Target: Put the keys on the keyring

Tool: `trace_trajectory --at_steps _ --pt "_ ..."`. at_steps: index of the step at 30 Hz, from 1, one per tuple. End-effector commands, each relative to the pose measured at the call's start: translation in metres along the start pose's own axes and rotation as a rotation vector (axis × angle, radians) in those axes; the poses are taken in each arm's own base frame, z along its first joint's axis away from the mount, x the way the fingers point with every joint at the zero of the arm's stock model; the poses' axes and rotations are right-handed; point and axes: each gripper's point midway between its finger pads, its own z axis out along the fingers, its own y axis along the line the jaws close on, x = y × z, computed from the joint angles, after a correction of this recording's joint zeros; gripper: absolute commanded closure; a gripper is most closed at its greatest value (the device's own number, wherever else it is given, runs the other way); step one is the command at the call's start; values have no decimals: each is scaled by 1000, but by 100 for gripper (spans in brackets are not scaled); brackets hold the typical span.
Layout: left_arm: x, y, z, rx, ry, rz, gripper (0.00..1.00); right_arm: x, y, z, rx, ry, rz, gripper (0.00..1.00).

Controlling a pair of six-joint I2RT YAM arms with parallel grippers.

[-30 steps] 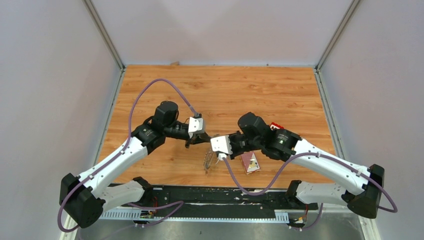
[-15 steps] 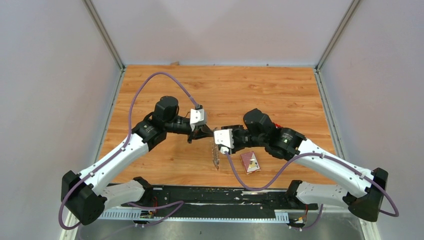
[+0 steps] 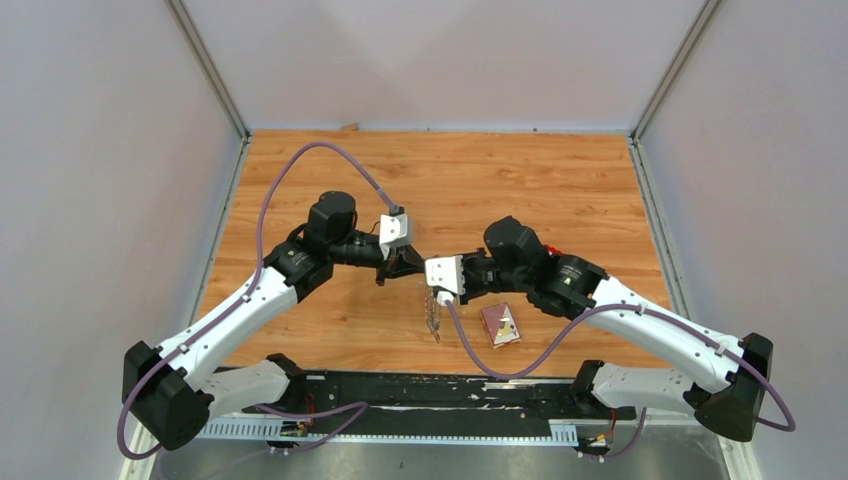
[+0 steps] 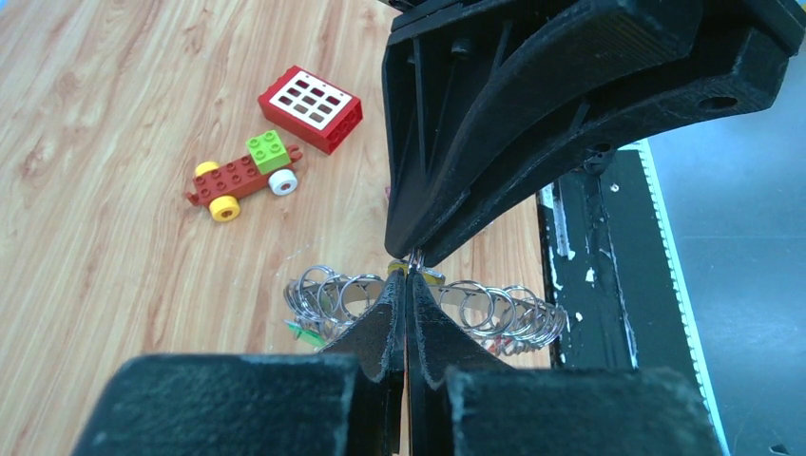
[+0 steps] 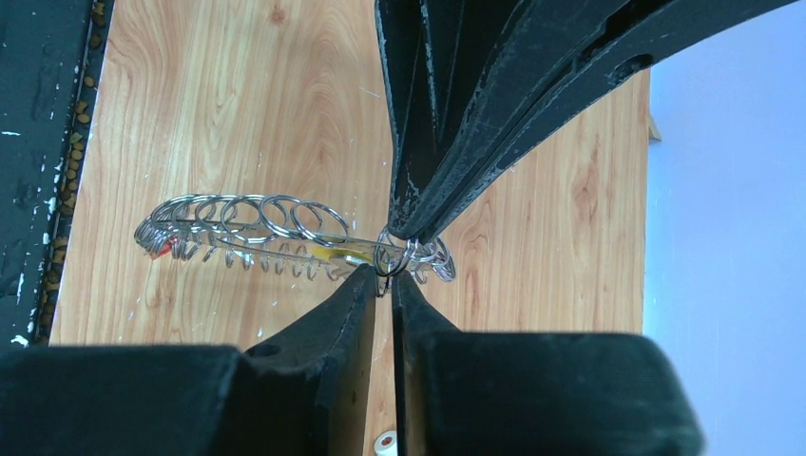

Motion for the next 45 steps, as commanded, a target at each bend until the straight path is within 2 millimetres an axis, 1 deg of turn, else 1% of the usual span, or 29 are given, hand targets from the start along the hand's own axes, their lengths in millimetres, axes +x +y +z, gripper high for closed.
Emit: trace_trajectory --at_steps 1,7,15,18,21,24,26,27,28,29,30,31,34,36,38,40,42,45 --pt "-29 1 -2 -4 -70 50 100 0 -7 0 34 -1 -17 89" --pt "-30 6 -1 -27 -70 29 100 9 -7 0 51 26 -25 90" --pt "-27 13 4 -53 -77 -29 100 10 -9 0 68 28 -19 91" --pt "-25 16 5 -65 -76 -42 100 7 -8 0 61 14 -8 90" --pt "-22 15 4 -64 -63 -26 100 9 -6 2 53 18 0 91" --pt "-10 18 0 -83 -8 29 100 12 -5 1 63 23 13 91" --pt "3 23 -5 -97 41 68 100 17 -4 -2 72 29 22 91" --pt "11 29 -10 -111 66 75 100 19 -3 -3 73 30 30 90" --pt "19 31 -13 -108 90 80 97 21 -3 -4 75 24 43 87" --pt "29 38 -20 -118 116 82 93 23 -3 -5 70 20 57 82" --pt "39 43 -25 -123 150 81 86 24 -2 -6 60 13 76 80" --pt "50 47 -30 -119 188 88 79 26 0 -6 46 10 93 74" --pt "86 58 -44 -104 334 114 64 30 5 -3 14 2 127 60" --pt "108 61 -48 -77 423 120 56 33 7 1 -2 1 146 57" --pt "127 58 -48 -39 473 107 44 34 7 4 -10 3 165 56" --pt "141 52 -46 -4 494 116 40 39 6 5 -13 8 186 57" --pt "155 48 -43 19 536 162 39 43 3 3 -10 8 208 60" --pt "171 41 -37 68 602 212 45 49 -1 -1 -6 13 236 63"
